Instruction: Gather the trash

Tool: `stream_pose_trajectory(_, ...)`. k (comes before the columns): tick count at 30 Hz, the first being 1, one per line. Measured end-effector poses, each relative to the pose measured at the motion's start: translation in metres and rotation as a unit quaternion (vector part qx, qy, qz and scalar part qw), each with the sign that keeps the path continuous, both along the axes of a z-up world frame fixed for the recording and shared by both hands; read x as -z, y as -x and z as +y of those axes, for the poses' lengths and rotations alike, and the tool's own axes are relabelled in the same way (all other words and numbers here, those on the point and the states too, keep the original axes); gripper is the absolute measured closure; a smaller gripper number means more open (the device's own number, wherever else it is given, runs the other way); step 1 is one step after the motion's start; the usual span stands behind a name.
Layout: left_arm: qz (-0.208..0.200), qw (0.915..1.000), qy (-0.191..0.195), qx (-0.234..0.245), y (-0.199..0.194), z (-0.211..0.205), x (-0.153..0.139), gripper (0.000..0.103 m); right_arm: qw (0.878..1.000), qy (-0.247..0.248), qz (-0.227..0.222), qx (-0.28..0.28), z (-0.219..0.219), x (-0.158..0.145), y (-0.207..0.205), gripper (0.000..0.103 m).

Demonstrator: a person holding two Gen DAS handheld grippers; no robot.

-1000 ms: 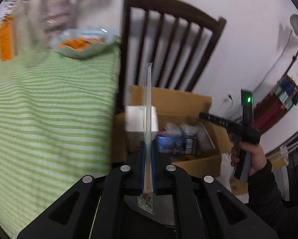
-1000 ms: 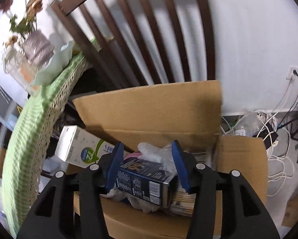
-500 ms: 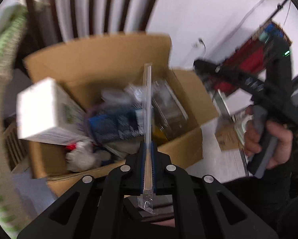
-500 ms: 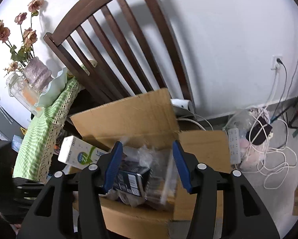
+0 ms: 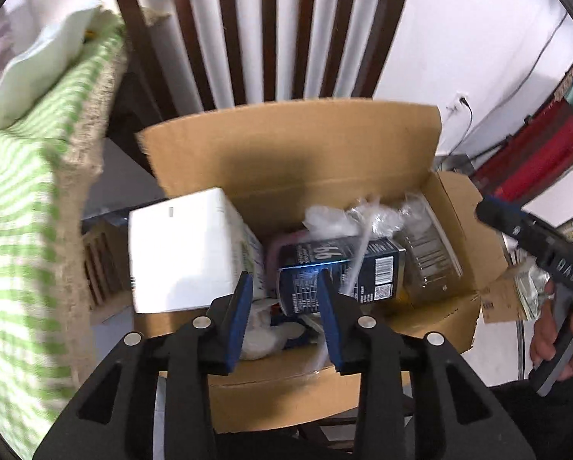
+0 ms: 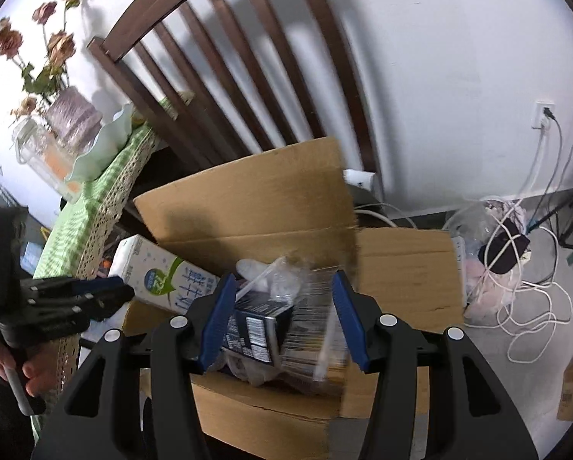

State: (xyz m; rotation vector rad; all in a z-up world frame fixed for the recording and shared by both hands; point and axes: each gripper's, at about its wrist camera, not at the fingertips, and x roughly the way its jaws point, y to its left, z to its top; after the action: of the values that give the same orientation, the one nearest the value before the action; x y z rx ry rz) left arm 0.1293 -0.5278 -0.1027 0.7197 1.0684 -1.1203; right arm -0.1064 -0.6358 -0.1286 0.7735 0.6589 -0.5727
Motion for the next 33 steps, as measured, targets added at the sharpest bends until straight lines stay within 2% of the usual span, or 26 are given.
stream_pose_trajectory(5, 0.001, 0.9999, 0.013, -0.002, -0.001, 0.010, -0.014, 0.070, 0.996, -0.019, 0.017, -0.084, 0.024, 0.011, -0.034, 0.052)
stream_pose_trajectory(8, 0.001, 0.9998, 0.018, -0.011, -0.002, 0.016, -0.018, 0.070, 0.986, -0.046, 0.038, -0.155, 0.050, 0.030, -0.066, 0.053)
stream_pose_trajectory(11, 0.002, 0.9992, 0.027, -0.029, -0.007, 0.027, -0.026, 0.070, 0.980, -0.063, 0.057, -0.181, 0.069, 0.051, -0.093, 0.060)
stream_pose_trajectory(13, -0.001, 0.9983, 0.039, -0.044, -0.010, 0.041, -0.035, 0.070, 0.977, -0.069, 0.045, -0.199, 0.080, 0.054, -0.109, 0.061)
stream_pose_trajectory(20, -0.018, 0.9911, 0.083, -0.102, -0.025, 0.094, -0.071, 0.070, 0.971, -0.069, 0.023, -0.230, 0.096, 0.044, -0.141, 0.061)
stream_pose_trajectory(27, -0.032, 0.9764, 0.132, -0.167, -0.036, 0.149, -0.107, 0.067, 0.977, -0.042, -0.007, -0.210, 0.099, 0.016, -0.142, 0.061)
stream_pose_trajectory(33, -0.048, 0.9599, 0.167, -0.220, -0.033, 0.194, -0.128, 0.066, 0.976, 0.009, -0.023, -0.218, 0.113, -0.025, -0.138, 0.061)
